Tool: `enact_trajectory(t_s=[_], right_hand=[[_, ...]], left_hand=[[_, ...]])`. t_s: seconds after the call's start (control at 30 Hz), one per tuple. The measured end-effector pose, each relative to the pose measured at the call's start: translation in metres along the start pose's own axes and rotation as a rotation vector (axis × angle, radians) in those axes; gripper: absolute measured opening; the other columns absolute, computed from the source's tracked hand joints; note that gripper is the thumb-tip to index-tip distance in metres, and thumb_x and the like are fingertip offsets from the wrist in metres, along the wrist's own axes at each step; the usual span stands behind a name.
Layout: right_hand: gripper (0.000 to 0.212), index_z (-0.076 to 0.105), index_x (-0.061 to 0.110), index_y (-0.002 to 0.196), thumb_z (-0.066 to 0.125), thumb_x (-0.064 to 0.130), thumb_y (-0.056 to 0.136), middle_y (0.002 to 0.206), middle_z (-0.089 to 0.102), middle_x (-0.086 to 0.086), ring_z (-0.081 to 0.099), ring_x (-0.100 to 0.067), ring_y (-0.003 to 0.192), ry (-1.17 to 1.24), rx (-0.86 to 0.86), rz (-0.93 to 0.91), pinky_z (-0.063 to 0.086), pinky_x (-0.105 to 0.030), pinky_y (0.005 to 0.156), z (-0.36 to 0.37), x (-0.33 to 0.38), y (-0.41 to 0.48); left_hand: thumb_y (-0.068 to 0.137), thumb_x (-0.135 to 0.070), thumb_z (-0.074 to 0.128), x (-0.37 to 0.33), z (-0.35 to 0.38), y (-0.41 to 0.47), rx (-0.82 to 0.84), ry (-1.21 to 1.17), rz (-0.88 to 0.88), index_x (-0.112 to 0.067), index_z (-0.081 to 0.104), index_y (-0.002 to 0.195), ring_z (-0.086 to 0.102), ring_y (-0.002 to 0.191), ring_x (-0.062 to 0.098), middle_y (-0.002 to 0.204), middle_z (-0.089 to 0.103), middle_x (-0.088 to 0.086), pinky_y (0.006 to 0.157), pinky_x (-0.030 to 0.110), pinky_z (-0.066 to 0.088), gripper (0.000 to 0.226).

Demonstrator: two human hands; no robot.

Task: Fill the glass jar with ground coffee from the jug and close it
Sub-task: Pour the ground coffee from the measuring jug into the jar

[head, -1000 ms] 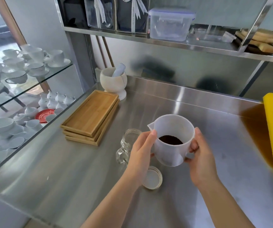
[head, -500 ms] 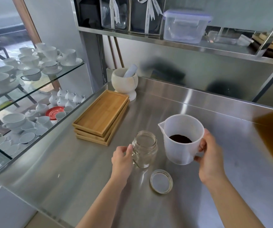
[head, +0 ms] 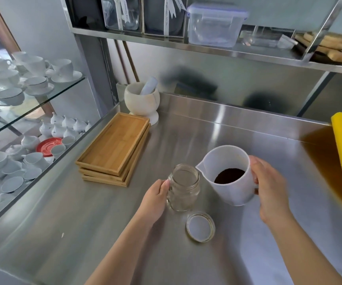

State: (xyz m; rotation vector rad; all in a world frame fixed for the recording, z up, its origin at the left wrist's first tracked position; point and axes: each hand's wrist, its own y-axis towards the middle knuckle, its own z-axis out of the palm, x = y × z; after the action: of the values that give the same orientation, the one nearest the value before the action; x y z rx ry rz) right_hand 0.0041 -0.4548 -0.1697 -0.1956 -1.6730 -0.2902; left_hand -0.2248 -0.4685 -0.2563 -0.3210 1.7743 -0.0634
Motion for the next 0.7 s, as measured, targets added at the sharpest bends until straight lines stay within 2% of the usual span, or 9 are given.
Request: enact_trajectory(t_s=[0.17, 0.3, 0.43, 0.5, 0.57, 0.7], right_hand=[[0.01, 0.071, 0.04, 0.078, 0.062, 0.04, 0.075, 0.076, 0.069, 0.027, 0.06, 0.008, 0.069, -0.097, 0.01, -0.064, 0.043, -0.025, 0.063, -0.007, 0.01, 0.004], [0.012, 0.07, 0.044, 0.072, 0.063, 0.036, 0.079, 0.073, 0.068, 0.03, 0.058, 0.011, 0.069, -0.201, 0.021, -0.128, 0.044, -0.023, 0.062, -0.012, 0.021, 0.011], [0.022, 0.067, 0.05, 0.067, 0.065, 0.032, 0.08, 0.07, 0.065, 0.036, 0.056, 0.015, 0.067, -0.285, 0.041, -0.214, 0.04, -0.003, 0.056, -0.012, 0.031, 0.017], [0.03, 0.066, 0.05, 0.065, 0.066, 0.025, 0.081, 0.071, 0.064, 0.038, 0.056, 0.016, 0.069, -0.331, 0.049, -0.248, 0.037, 0.0, 0.056, -0.011, 0.033, 0.02], [0.029, 0.066, 0.049, 0.064, 0.067, 0.025, 0.081, 0.071, 0.066, 0.034, 0.056, 0.014, 0.07, -0.372, 0.056, -0.265, 0.038, -0.002, 0.059, -0.011, 0.034, 0.023], [0.014, 0.064, 0.049, 0.064, 0.066, 0.04, 0.075, 0.079, 0.067, 0.023, 0.058, 0.0, 0.08, -0.449, 0.062, -0.311, 0.043, -0.018, 0.073, -0.004, 0.04, 0.025]], left_hand=[[0.098, -0.029, 0.04, -0.008, -0.003, 0.011, 0.126, 0.095, 0.056, -0.017, 0.038, 0.066, 0.033, 0.061, 0.013, 0.064, 0.036, -0.005, 0.06, 0.031, 0.03, 0.035], [0.098, -0.03, 0.041, -0.012, 0.001, 0.017, 0.193, 0.029, 0.026, -0.015, 0.038, 0.07, 0.034, 0.067, 0.02, 0.067, 0.035, 0.001, 0.065, 0.035, 0.029, 0.032], [0.097, -0.032, 0.043, -0.012, 0.008, 0.022, 0.211, -0.035, 0.023, -0.012, 0.042, 0.076, 0.035, 0.072, 0.022, 0.075, 0.037, 0.008, 0.068, 0.037, 0.03, 0.029], [0.096, -0.032, 0.045, -0.01, 0.011, 0.023, 0.182, -0.06, 0.031, -0.012, 0.044, 0.074, 0.037, 0.071, 0.02, 0.075, 0.039, 0.008, 0.068, 0.036, 0.033, 0.029], [0.094, -0.033, 0.049, -0.007, 0.014, 0.025, 0.134, -0.096, 0.028, -0.014, 0.043, 0.069, 0.04, 0.069, 0.02, 0.072, 0.042, 0.007, 0.067, 0.036, 0.035, 0.031], [0.089, -0.039, 0.053, -0.007, 0.02, 0.027, 0.052, -0.132, 0.06, -0.015, 0.042, 0.068, 0.041, 0.065, 0.02, 0.071, 0.043, 0.008, 0.064, 0.037, 0.038, 0.034]])
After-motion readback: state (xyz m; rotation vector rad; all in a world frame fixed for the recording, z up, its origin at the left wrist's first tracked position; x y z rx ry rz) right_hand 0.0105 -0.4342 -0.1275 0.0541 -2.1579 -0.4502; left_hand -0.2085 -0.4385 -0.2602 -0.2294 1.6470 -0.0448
